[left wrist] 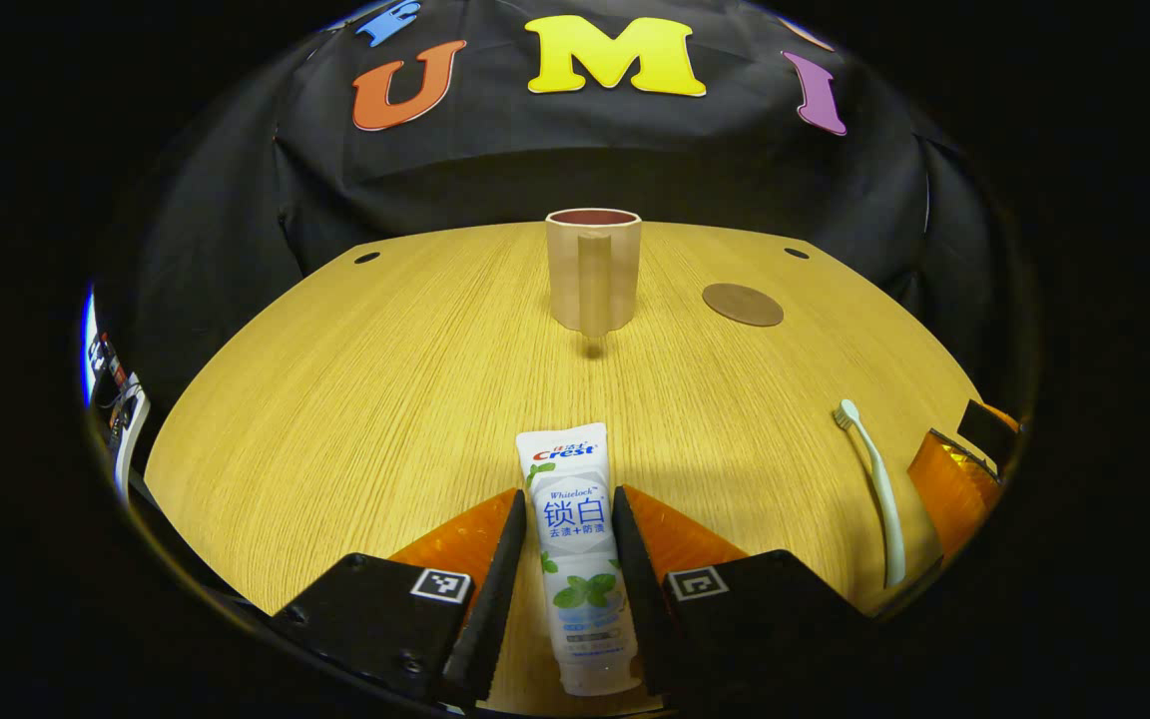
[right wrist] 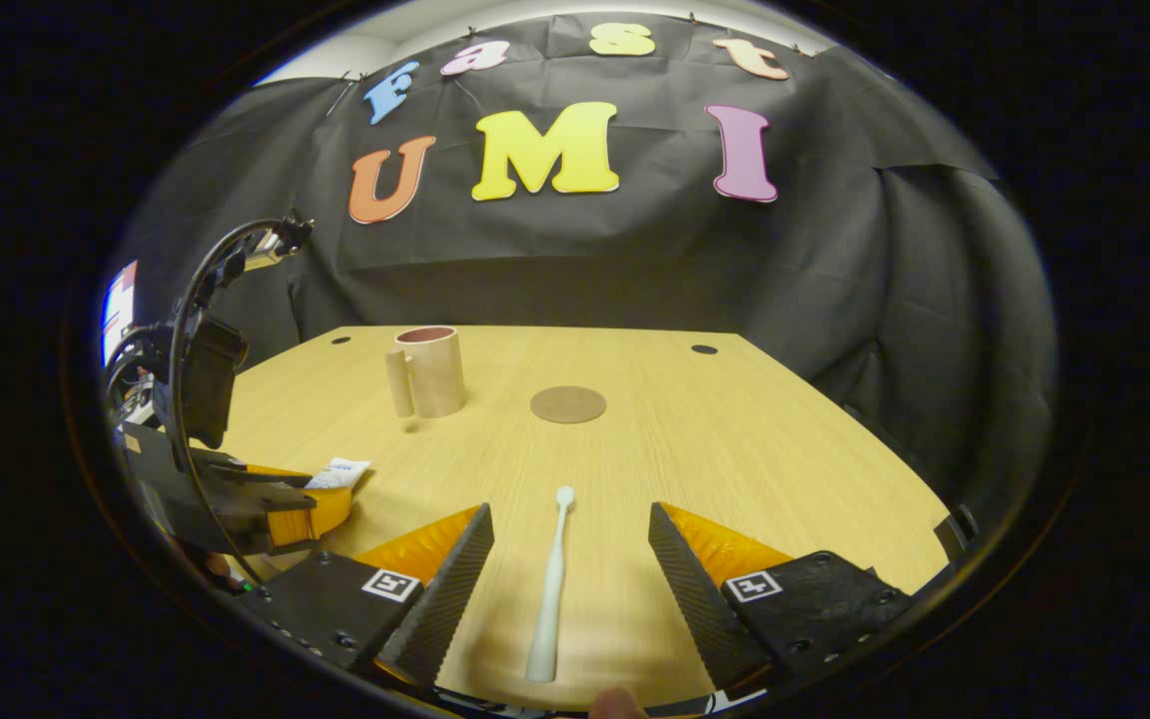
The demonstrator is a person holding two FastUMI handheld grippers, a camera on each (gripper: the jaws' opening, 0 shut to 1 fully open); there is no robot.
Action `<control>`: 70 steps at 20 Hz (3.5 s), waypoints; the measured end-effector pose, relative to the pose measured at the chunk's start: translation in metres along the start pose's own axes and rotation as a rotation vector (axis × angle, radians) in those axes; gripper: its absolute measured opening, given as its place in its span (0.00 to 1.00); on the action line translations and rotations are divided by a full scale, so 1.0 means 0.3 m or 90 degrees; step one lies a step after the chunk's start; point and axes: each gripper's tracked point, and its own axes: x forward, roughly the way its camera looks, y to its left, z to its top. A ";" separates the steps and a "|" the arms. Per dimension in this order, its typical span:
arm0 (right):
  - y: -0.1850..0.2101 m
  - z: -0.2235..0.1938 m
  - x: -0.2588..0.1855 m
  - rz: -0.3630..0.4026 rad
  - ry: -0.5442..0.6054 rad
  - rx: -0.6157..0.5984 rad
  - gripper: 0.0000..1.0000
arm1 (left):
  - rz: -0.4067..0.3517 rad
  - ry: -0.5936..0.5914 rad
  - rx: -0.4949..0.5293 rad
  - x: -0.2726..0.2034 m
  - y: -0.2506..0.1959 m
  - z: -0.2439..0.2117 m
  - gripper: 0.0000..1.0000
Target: Put the toothbrush and toothpaste on the desktop into the cup, then pick up the cup and place it on the coaster on the desktop.
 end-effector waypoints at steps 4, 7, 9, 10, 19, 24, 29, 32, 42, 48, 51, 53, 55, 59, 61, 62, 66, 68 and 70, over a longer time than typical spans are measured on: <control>0.016 -0.031 0.023 0.018 0.030 0.003 0.95 | 0.005 0.003 0.003 0.010 -0.006 0.021 0.48; 0.032 -0.060 0.050 0.028 0.061 0.010 0.95 | -0.009 -0.001 -0.013 0.001 -0.005 0.021 0.45; 0.049 -0.075 0.068 0.036 0.079 0.018 0.96 | -0.014 -0.007 -0.021 -0.008 -0.005 0.023 0.43; 0.057 -0.079 0.079 0.037 0.087 0.020 0.95 | -0.017 -0.011 -0.021 -0.015 -0.005 0.026 0.43; 0.054 -0.087 0.167 0.004 0.113 0.018 0.81 | -0.016 -0.055 -0.046 -0.083 0.041 0.083 0.42; 0.063 -0.135 0.178 -0.003 0.141 0.037 0.45 | -0.016 -0.093 -0.044 -0.127 0.050 0.140 0.42; 0.072 -0.131 0.185 0.010 0.148 0.062 0.11 | -0.022 -0.104 -0.052 -0.142 0.050 0.159 0.42; 0.064 -0.130 0.188 0.018 0.149 0.076 0.01 | -0.025 -0.118 -0.052 -0.156 0.048 0.181 0.42; 0.092 -0.096 0.173 0.073 0.128 0.114 0.01 | -0.044 -0.154 -0.055 -0.194 0.042 0.234 0.41; 0.090 -0.045 0.144 0.086 0.094 0.124 0.00 | -0.044 -0.172 -0.059 -0.207 0.046 0.260 0.41; 0.097 -0.026 0.130 0.094 0.084 0.128 0.00 | -0.047 -0.179 -0.056 -0.214 0.045 0.286 0.41; 0.101 -0.010 0.122 0.097 0.075 0.123 0.00 | -0.048 -0.192 -0.054 -0.223 0.050 0.332 0.41; 0.112 -0.002 0.115 0.101 0.067 0.112 0.00 | -0.051 -0.214 -0.049 -0.243 0.055 0.392 0.41; 0.127 0.030 0.098 0.110 0.050 0.094 0.00 | -0.054 -0.262 -0.035 -0.283 0.078 0.531 0.41; 0.127 0.045 0.095 0.116 0.045 0.097 0.00 | -0.060 -0.281 -0.037 -0.297 0.091 0.598 0.41; 0.130 0.054 0.092 0.117 0.043 0.097 0.00 | -0.062 -0.291 -0.040 -0.296 0.099 0.638 0.41; 0.140 0.079 0.085 0.123 0.035 0.085 0.00 | -0.051 -0.329 -0.054 -0.273 0.141 0.777 0.41; 0.149 0.085 0.079 0.128 0.033 0.079 0.00 | -0.050 -0.334 -0.044 -0.233 0.142 0.826 0.41; 0.154 0.097 0.077 0.130 0.031 0.071 0.00 | -0.061 -0.336 -0.036 -0.184 0.122 0.865 0.41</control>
